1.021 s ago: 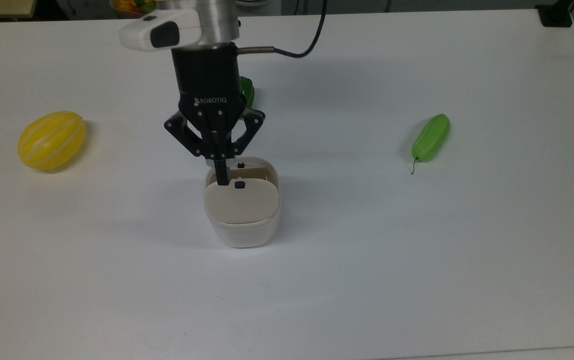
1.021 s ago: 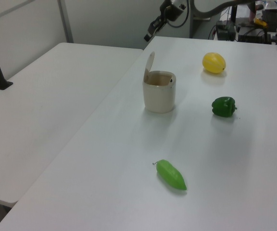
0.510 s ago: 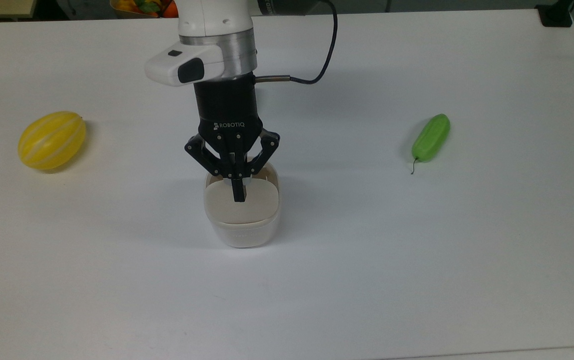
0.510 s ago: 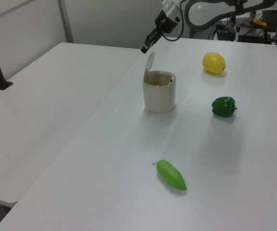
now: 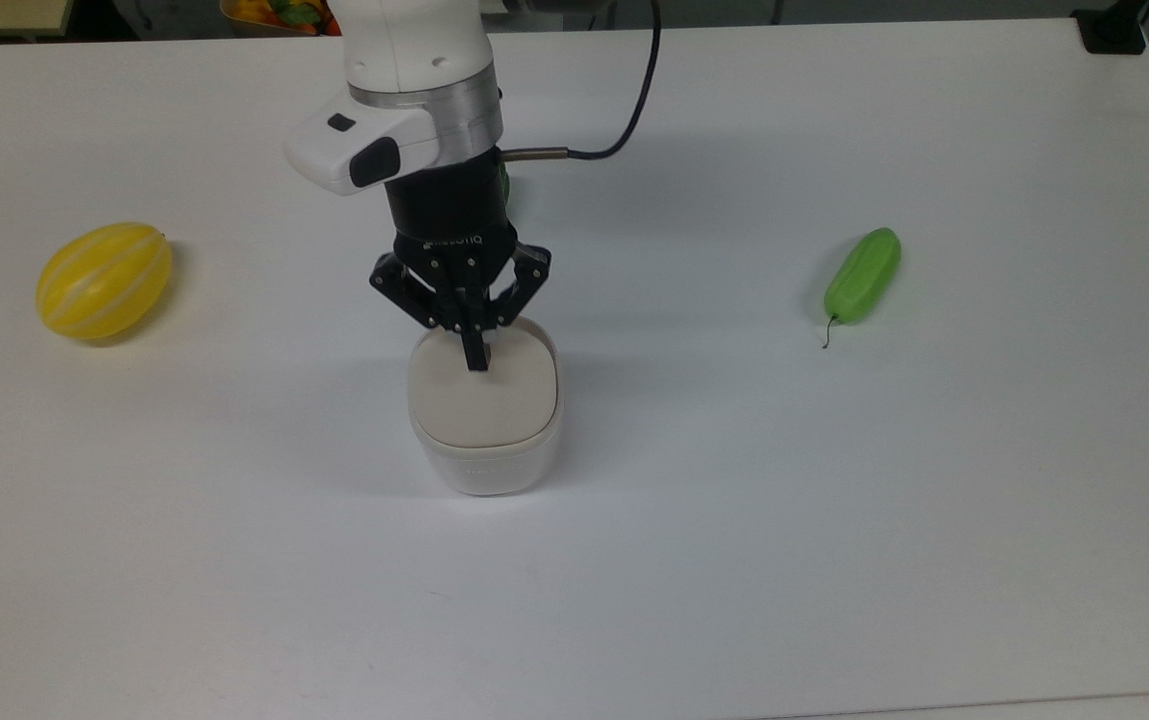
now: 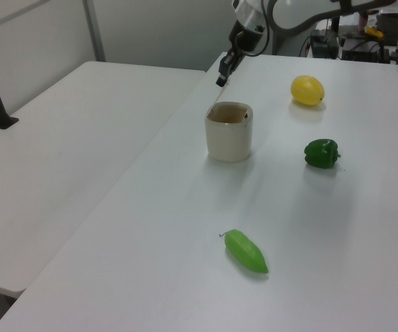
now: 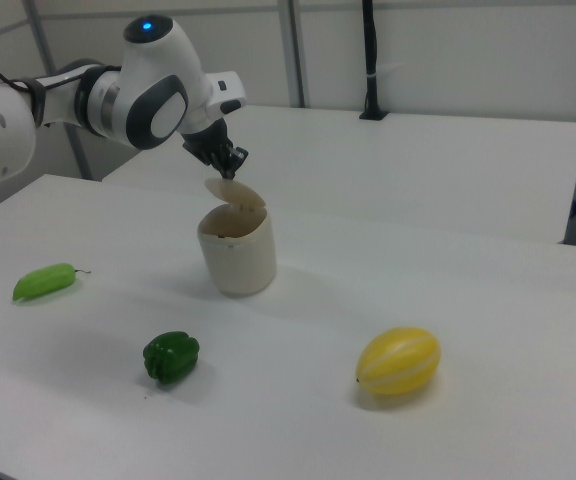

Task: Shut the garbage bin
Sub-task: 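Push the raised lid down over the bin opening with the gripper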

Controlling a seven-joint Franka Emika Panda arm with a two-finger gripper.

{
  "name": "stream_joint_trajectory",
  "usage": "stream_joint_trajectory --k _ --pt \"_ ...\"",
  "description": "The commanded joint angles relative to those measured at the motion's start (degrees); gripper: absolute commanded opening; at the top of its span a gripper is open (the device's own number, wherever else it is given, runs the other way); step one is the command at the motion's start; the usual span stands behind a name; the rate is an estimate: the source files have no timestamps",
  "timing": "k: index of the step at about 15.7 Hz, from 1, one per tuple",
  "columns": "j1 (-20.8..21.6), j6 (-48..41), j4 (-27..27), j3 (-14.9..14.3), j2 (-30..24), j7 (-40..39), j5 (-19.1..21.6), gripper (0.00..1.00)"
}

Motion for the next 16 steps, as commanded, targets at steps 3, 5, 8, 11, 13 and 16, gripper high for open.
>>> stream_joint_trajectory --k 3,5,8,11,13,16 --pt "-0.75 -10.21 -0.82 -0.18 -1.83 -0.57 -0.94 0.00" --pt "-0.84 -10.22 -2.05 -0.18 -1.22 -1.19 -0.94 0.00" --pt "-0.84 -10.22 -2.93 -0.18 0.10 -1.37 -1.03 0.00" --pt "-1.36 -10.22 -3.20 -0.18 0.89 -1.45 -1.03 0.00" --pt "-1.37 -10.13 -3.29 -0.27 1.42 -1.45 -1.03 0.00" --pt "-1.37 -10.04 -3.29 -0.18 2.39 -1.37 -1.03 0.00"
